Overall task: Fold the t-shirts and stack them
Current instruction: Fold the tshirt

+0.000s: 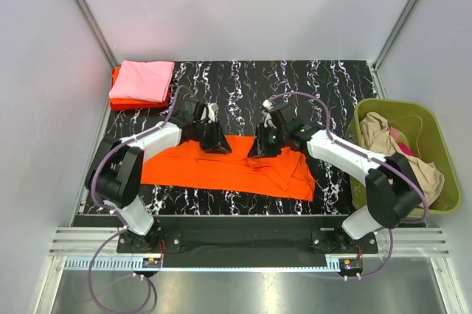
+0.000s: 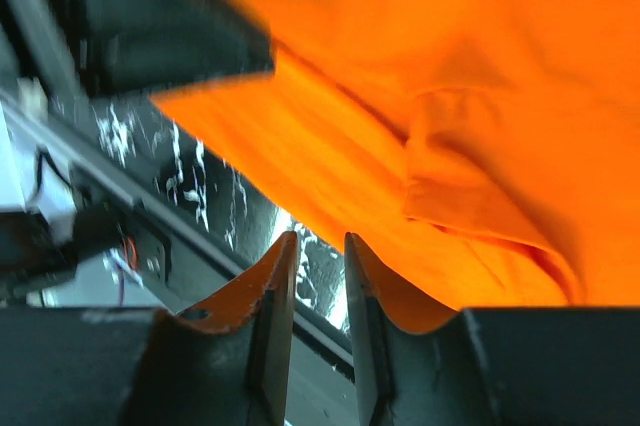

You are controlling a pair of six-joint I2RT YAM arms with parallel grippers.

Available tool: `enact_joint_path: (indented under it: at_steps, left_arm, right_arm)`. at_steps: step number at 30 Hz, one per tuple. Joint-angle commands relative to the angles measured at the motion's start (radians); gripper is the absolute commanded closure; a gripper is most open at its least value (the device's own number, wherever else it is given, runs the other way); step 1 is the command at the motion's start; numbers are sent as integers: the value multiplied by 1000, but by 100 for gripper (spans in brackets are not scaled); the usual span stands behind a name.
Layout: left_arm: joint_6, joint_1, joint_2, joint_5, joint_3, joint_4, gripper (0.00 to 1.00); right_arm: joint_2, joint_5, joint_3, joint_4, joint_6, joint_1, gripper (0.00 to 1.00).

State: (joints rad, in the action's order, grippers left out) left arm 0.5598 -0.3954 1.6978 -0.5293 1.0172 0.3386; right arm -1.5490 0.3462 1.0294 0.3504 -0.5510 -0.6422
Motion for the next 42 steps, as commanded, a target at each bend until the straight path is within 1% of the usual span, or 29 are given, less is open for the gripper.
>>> enact_joint_path:
  at_steps: [1, 2, 3, 4, 5, 6, 7, 8, 10, 12, 19, 21, 23, 25, 30, 37, 39, 40, 42]
  left_arm:
    - [113, -81, -116, -31, -31, -101, 66]
    - [142, -101, -127, -14, -54, -134, 66]
    - [173, -121, -150, 4, -68, -151, 66]
    - [240, -158, -162, 37, -81, -173, 66]
    - [274, -177, -174, 55, -115, -221, 65]
    - [338, -195, -193, 72, -132, -246, 64]
    - [366, -218, -199, 87, -147, -269, 63]
    - [393, -227, -201, 104, -166, -304, 63]
    - [440, -247, -196, 135, -170, -325, 62]
    - [457, -261, -167, 156, -157, -331, 62]
    - [473, -309, -30, 157, -83, -334, 61]
    - [466, -315, -14, 166, -83, -323, 61]
    - [450, -321, -12, 207, -74, -276, 60]
    - [439, -324, -12, 235, -69, -262, 60]
    - [445, -327, 11, 253, -52, -263, 59]
    - [446, -327, 57, 233, -29, -274, 60]
    - [445, -327, 59, 232, -32, -274, 61]
    - [442, -329, 56, 229, -35, -274, 65]
    - [422, -329, 46, 229, -31, -267, 69]
  right_arm:
    - [90, -150, -5, 51, -44, 65, 68]
    - [104, -174, -12, 62, -59, 87, 68]
    - [140, -203, -26, 88, -67, 105, 66]
    - [161, -258, -32, 99, -72, 142, 65]
    - [182, -275, -41, 104, -73, 160, 65]
    - [225, -286, -57, 111, -72, 176, 65]
    - [246, -294, -63, 114, -70, 194, 65]
    - [265, -293, -68, 117, -67, 217, 65]
    - [306, -294, -69, 128, -61, 237, 65]
    - [332, -294, -74, 130, -58, 249, 65]
    - [348, -263, -78, 131, -38, 268, 65]
    - [354, -257, -78, 130, -33, 273, 64]
    - [360, -256, -78, 131, -30, 277, 64]
    - [362, -253, -77, 130, -24, 277, 64]
    - [365, -248, -71, 128, -20, 277, 64]
    - [357, -243, -77, 130, -10, 279, 64]
    - [359, -245, -78, 130, -6, 280, 64]
    - [359, -245, -78, 130, -6, 279, 64]
    - [356, -246, -78, 130, -6, 280, 64]
